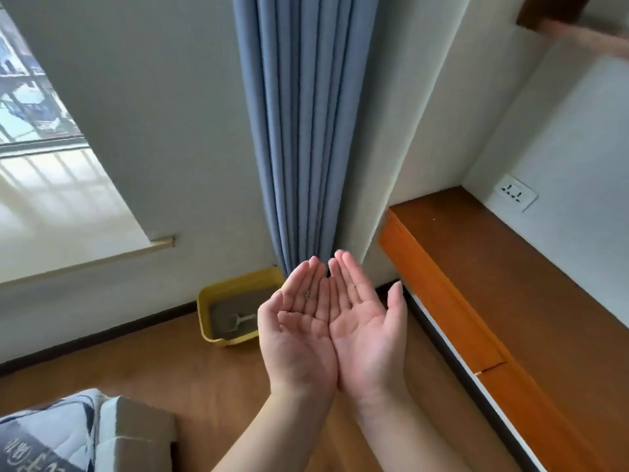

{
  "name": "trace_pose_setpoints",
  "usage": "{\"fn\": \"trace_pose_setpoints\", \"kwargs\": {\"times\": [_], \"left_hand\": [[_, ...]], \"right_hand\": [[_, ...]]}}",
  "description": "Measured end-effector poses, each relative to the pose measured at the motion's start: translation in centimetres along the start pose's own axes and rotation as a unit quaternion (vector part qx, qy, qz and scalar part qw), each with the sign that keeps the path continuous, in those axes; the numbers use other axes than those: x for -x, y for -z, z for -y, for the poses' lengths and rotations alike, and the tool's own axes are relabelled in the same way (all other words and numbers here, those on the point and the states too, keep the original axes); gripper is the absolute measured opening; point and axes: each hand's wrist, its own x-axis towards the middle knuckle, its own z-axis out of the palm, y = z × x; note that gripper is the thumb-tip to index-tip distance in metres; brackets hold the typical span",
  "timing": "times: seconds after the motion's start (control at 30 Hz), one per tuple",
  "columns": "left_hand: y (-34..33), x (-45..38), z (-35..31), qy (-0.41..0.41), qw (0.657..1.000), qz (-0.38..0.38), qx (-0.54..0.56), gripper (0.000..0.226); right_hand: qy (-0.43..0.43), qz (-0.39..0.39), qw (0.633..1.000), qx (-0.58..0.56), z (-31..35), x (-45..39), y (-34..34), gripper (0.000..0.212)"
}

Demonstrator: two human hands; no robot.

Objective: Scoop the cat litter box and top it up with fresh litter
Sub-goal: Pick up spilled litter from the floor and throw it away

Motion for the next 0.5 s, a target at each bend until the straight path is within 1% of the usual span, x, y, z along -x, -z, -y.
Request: {"fn": "trace_pose_setpoints", "kwargs": {"times": [0.13,0.27,0.4,0.5], "left_hand": [[0.1,5.6,5.2,0.057,0.997,0.04,-0.046,0.047],[0.5,12.8,10.9,0.129,0.986,0.076,-0.079,0.046],[0.8,20.2,16.1,0.215,0.962,0.112,-0.123,0.045],[0.5,25.0,19.8,0.27,0.94,0.145,-0.151,0.045]], "right_hand": [[0.058,-0.012,0.998,-0.015,3.7,5.6,4.6,0.079],[0.124,-0.052,0.99,-0.034,7.9,12.9,9.7,0.077],[0.182,-0.113,0.976,-0.041,12.0,20.8,14.3,0.075],[0.236,-0.169,0.955,-0.053,14.8,25.5,17.1,0.072]]}}
